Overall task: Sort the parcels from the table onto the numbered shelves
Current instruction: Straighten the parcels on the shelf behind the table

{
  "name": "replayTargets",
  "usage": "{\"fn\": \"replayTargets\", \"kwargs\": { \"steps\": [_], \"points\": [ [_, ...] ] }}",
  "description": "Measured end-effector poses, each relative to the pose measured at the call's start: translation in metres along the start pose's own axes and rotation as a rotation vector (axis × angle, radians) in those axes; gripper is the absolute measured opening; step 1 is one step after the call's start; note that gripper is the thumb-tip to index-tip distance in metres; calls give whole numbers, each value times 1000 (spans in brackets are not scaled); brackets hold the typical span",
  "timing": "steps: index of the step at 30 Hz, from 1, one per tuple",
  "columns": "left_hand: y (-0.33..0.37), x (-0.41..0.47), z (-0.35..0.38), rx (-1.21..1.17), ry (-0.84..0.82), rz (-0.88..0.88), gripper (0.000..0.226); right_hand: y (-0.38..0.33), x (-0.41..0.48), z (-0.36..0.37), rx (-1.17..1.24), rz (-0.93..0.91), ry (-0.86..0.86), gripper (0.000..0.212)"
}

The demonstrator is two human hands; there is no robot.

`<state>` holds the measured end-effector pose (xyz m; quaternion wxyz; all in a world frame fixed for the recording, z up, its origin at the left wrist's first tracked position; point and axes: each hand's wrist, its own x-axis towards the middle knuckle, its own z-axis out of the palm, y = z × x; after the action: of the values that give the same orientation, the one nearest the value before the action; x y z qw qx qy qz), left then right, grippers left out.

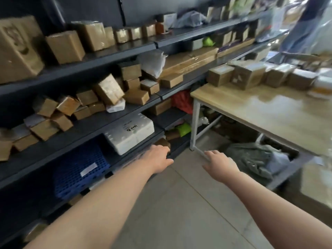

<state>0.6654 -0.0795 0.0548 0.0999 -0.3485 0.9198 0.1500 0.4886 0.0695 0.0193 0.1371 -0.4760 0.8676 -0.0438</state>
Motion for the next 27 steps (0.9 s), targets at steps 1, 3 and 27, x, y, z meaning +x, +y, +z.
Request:
{"fn": "replayTargets", "kwargs": {
  "steps": [1,3,27],
  "points": [
    [15,13,-2,6,-10,28,50,19,1,-4,17,40,15,55],
    [44,39,-4,14,-36,75,52,52,2,-12,38,120,31,55],
    [287,418,-53,-4,-172,443,58,312,185,-110,144,631,81,57]
  ]
}}
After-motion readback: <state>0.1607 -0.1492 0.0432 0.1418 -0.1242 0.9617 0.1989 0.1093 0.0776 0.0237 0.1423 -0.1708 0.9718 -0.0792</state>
